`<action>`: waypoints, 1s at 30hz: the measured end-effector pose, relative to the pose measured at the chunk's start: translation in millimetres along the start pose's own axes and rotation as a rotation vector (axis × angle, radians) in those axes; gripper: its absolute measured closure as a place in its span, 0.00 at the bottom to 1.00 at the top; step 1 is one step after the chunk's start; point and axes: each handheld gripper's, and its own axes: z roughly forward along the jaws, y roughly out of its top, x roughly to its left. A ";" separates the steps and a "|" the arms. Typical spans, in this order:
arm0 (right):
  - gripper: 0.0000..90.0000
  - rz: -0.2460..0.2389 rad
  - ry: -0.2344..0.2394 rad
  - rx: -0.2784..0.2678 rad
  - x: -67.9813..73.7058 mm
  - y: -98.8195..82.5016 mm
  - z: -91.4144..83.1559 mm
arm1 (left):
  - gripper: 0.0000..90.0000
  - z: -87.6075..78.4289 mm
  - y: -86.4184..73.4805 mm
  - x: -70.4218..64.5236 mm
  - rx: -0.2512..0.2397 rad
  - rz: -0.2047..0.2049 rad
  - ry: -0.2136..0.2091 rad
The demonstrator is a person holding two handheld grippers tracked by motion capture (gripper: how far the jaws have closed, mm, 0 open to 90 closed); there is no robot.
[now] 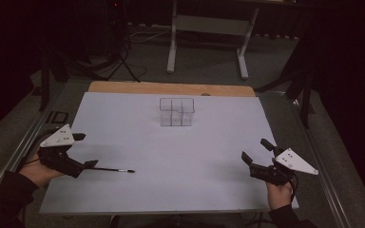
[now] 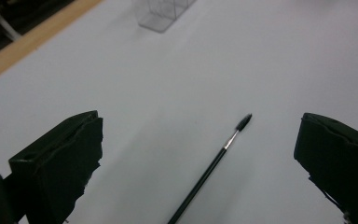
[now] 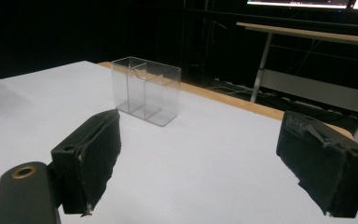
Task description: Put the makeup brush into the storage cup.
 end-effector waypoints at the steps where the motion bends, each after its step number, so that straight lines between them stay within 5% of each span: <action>1: 0.15 0.000 0.000 0.000 0.0 0.0 0.0 | 0.01 0.0 0.0 0.0 0.000 0.000 0.000; 2: 0.15 0.000 0.000 0.001 0.0 -0.1 0.3 | 0.01 5.2 1.3 0.3 0.042 0.012 -0.014; 10: 0.15 0.001 0.004 0.005 0.2 -0.6 0.8 | 0.03 19.3 3.3 -0.2 0.138 0.064 -0.036; 16: 0.15 0.001 0.004 0.011 0.4 -1.2 1.5 | 0.04 25.8 2.4 0.0 0.180 0.083 -0.052; 30: 0.15 0.000 0.009 0.017 0.7 -2.4 3.7 | 0.08 54.7 8.7 -2.8 0.296 0.188 -0.166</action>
